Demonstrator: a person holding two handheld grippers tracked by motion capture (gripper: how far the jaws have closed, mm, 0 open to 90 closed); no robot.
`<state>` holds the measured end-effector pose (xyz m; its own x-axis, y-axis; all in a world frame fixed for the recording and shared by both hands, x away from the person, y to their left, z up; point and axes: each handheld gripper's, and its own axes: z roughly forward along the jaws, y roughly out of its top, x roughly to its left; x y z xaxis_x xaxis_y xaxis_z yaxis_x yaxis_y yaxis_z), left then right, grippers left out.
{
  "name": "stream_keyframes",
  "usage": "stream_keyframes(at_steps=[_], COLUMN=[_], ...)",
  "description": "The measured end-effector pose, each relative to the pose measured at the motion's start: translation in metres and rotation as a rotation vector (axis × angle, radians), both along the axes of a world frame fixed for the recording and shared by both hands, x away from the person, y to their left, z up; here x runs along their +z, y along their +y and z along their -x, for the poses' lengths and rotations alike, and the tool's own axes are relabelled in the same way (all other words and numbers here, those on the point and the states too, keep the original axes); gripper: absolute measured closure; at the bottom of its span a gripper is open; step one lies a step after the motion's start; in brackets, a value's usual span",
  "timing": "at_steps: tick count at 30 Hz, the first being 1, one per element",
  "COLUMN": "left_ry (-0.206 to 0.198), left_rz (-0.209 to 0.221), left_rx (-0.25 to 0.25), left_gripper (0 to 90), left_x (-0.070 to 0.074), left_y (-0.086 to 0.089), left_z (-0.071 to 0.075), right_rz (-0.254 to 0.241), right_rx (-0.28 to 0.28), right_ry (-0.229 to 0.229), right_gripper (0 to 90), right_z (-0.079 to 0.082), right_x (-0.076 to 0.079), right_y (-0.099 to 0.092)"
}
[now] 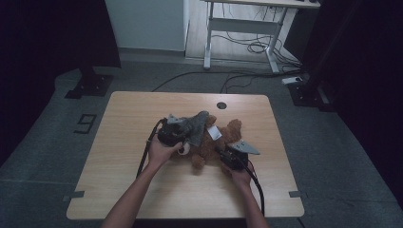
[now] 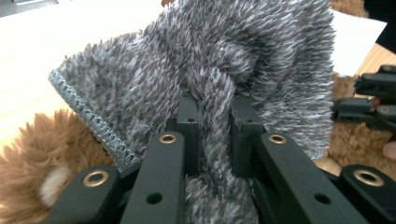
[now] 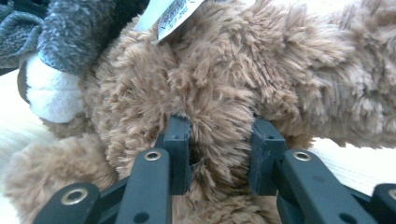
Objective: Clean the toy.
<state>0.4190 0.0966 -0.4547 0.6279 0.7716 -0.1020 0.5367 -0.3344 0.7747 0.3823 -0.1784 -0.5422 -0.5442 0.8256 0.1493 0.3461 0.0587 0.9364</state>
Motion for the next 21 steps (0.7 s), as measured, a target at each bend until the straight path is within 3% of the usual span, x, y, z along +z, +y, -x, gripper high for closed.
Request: stream_keyframes(at_steps=[5, 9, 12, 15, 19, 21], left_ry=[-0.023, -0.019, -0.012, -0.012, -0.006, -0.005], left_rz=[0.012, 0.055, 0.057, 0.033, 0.039, 0.042], left_rx=[-0.02, -0.036, -0.035, -0.01, 0.011, 0.045], left_gripper=[77.3, 77.4, 77.4, 77.3, 77.0, 76.9], left_x=[-0.008, -0.014, -0.011, -0.005, -0.006, -0.009], left_y=[0.005, 0.012, 0.019, 0.032, 0.044, 0.058], left_z=[0.014, 0.023, 0.026, 0.028, 0.03, 0.034], right_rz=[0.01, 0.013, 0.016, 0.004, 0.0, -0.001], right_rx=[0.021, 0.036, 0.051, 0.052, 0.055, 0.056], right_ry=[0.014, 0.013, 0.017, 0.027, 0.028, 0.028], right_gripper=[63.6, 63.0, 65.1, 68.0, 69.1, 69.5], right_z=[0.008, 0.012, 0.014, 0.015, 0.016, 0.017], right_x=[0.0, -0.001, -0.001, -0.002, -0.003, -0.003], right_y=[-0.001, -0.004, -0.005, -0.006, -0.007, -0.007])
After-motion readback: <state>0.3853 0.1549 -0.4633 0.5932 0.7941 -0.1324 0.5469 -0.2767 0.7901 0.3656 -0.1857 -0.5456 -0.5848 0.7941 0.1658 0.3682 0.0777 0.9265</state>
